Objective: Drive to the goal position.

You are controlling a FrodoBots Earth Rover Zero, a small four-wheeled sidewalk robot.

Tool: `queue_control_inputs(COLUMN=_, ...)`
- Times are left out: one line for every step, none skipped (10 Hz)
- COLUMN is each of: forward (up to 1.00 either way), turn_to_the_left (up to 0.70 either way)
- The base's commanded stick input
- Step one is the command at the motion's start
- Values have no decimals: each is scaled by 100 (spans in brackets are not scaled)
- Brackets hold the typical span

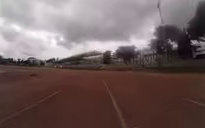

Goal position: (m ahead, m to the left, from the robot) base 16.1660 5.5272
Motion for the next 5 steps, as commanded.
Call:
queue_control_inputs(forward=70, turn_to_the_left=0)
queue_control_inputs(forward=70, turn_to_the_left=0)
queue_control_inputs(forward=70, turn_to_the_left=0)
queue_control_inputs(forward=70, turn_to_the_left=0)
queue_control_inputs(forward=70, turn_to_the_left=0)
